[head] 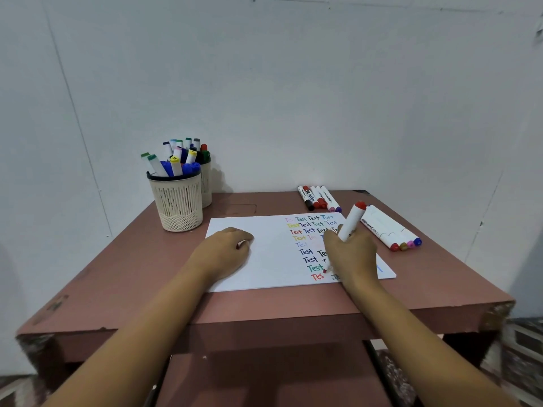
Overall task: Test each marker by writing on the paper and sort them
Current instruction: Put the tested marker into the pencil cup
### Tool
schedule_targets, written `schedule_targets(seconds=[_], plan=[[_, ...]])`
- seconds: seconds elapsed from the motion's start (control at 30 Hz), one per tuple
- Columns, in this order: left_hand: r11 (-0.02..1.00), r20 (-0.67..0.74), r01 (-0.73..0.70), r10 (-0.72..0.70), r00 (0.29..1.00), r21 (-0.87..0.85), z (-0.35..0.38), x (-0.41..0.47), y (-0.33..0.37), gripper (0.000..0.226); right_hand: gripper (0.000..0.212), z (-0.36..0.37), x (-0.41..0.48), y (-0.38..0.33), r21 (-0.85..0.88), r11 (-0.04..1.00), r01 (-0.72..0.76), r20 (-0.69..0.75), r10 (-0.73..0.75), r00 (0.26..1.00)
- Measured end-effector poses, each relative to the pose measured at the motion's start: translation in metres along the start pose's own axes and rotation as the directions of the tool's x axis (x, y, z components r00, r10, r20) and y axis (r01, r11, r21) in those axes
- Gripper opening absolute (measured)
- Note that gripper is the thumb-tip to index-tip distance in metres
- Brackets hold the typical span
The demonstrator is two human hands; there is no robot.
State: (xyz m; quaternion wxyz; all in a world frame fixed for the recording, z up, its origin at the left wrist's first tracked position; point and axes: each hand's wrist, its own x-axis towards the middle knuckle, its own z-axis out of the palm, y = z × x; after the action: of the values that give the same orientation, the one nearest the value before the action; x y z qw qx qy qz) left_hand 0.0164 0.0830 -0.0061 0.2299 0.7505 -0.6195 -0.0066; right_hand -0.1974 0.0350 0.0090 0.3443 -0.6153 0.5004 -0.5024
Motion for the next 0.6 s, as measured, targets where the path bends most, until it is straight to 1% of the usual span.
schedule_targets(seconds=[0.13, 0.27, 0.4, 0.53, 0.6], plan=[[1.0, -0.002, -0.003, 0.003, 1.0, -0.004, 0.0004, 0.0001, -0.0012, 0.035, 0.035, -0.0005, 0.0004, -0.0012, -0.004, 1.0, -0.005, 0.025, 0.005, 1.0], [1.0, -0.005, -0.006, 0.006, 1.0, -0.007, 0.0, -0.0001, -0.0002, 0.035, 0.034, -0.0009, 0.0018, -0.0011, 0.039, 0.998, -0.046, 0.009, 0.045, 0.999], [1.0, -0.004, 0.002, -0.002, 1.0, -0.015, -0.0003, 0.0002, -0.0004, 0.035, 0.035, -0.0003, -0.0003, -0.0014, 0.005, 1.0, -0.019, 0.019, 0.019, 1.0], [0.998, 0.002, 0.04, -0.04, 0.999, -0.055, -0.0017, 0.0002, 0.0011, 0.027, 0.035, -0.0002, 0.0001, -0.0007, 0.002, 1.0, -0.029, -0.01, 0.029, 1.0], [0.989, 0.004, 0.082, -0.082, 0.997, -0.122, -0.0026, 0.0003, 0.0003, 0.021, 0.032, -0.0017, 0.0015, -0.0011, 0.063, 0.996, -0.067, -0.022, 0.069, 0.997]])
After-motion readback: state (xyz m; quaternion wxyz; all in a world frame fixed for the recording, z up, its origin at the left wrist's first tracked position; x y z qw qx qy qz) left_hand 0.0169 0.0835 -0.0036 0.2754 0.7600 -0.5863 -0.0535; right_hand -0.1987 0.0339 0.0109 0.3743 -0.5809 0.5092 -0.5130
